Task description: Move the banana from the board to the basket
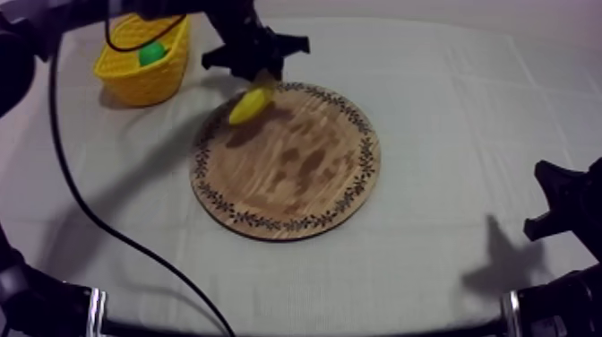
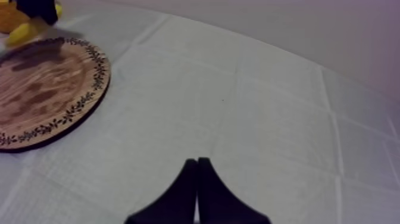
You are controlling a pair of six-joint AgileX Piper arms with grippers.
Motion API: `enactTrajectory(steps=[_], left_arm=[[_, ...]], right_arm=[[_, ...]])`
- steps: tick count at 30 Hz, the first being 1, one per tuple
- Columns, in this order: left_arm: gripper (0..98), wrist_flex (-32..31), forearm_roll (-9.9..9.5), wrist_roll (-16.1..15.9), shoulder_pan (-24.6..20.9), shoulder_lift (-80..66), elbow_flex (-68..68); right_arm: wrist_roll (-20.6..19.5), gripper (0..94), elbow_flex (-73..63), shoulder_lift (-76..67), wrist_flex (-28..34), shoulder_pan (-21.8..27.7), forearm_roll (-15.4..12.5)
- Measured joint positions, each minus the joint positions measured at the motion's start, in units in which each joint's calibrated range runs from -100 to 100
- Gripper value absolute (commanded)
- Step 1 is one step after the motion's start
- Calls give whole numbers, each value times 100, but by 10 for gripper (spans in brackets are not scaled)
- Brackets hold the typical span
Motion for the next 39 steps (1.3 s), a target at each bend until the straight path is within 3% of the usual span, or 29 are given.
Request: enactTrajectory(steps=[6, 14, 24, 31, 39], left_arm=[[224, 30, 234, -410, -330, -1184, 356], [233, 248, 232, -1058, -775, -2873, 1080], [195, 652, -110, -1642, -1326, -4113, 796], [196, 515, -369, -1671, -1667, -3665, 181], [178, 167, -711, -1498, -1773, -2748, -31]], right_arm=[[0, 3, 0, 0, 0, 0, 0], [0, 3, 0, 0, 0, 0, 0], [0, 3, 0, 0, 0, 0, 0], [0, 3, 0, 0, 6, 0, 0], [0, 3, 0, 0, 6, 0, 0]])
